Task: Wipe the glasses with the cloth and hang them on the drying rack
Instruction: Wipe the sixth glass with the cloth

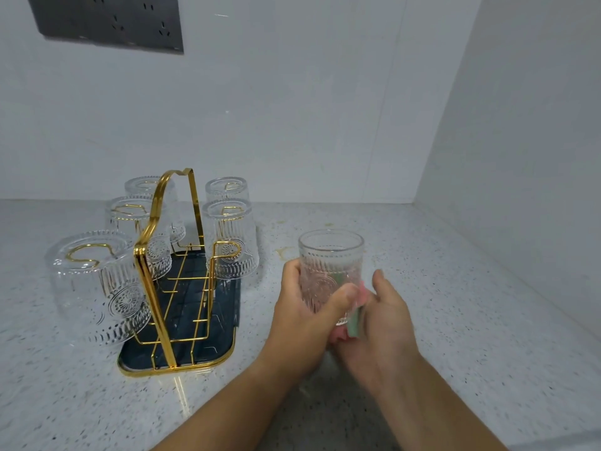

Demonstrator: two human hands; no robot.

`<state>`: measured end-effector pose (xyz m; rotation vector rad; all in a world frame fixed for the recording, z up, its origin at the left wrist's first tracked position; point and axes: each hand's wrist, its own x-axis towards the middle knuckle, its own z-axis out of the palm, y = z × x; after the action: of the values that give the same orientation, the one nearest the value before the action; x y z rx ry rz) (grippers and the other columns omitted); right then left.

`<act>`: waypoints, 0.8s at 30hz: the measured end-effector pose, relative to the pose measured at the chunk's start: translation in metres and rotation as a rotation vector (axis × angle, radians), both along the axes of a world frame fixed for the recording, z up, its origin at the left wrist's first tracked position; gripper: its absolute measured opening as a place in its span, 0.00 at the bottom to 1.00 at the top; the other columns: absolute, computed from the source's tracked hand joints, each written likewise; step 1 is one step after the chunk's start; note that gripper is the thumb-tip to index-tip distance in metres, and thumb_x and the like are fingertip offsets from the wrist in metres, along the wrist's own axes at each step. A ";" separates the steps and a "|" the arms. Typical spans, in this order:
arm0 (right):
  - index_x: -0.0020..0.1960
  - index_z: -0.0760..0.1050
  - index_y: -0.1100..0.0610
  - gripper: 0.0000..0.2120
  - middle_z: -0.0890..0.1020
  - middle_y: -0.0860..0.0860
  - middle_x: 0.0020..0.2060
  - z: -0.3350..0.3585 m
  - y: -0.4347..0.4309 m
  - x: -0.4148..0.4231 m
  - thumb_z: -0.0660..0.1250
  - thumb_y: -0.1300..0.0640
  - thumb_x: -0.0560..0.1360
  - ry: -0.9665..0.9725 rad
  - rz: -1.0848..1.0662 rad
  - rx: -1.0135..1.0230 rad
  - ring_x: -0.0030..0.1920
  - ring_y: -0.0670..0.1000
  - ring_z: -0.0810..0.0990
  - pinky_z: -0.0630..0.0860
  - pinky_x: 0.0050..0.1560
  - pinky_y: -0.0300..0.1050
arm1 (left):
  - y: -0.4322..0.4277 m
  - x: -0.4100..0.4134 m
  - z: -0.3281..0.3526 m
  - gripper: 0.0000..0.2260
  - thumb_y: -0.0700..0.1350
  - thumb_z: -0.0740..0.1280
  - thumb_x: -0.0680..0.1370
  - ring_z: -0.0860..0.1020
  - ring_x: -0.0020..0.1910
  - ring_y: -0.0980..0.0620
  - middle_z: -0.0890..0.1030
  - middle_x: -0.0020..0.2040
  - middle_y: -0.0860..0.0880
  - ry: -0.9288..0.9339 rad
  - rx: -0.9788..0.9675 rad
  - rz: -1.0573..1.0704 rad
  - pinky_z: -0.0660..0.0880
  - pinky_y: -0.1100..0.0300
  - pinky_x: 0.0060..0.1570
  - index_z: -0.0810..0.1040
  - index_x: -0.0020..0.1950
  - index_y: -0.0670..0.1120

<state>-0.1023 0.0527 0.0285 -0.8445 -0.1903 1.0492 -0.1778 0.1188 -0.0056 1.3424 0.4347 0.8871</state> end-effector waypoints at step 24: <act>0.68 0.78 0.54 0.23 0.82 0.57 0.63 0.075 -0.036 0.066 0.67 0.42 0.78 -1.343 0.969 -0.231 0.64 0.54 0.80 0.72 0.67 0.63 | 0.012 -0.013 -0.002 0.29 0.48 0.81 0.64 0.85 0.50 0.46 0.87 0.53 0.44 -0.072 -0.078 -0.157 0.84 0.51 0.52 0.79 0.63 0.43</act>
<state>-0.0367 0.0168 0.1038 -1.6389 -1.7709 1.2051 -0.1909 0.1306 -0.0080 1.2517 0.3008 0.7775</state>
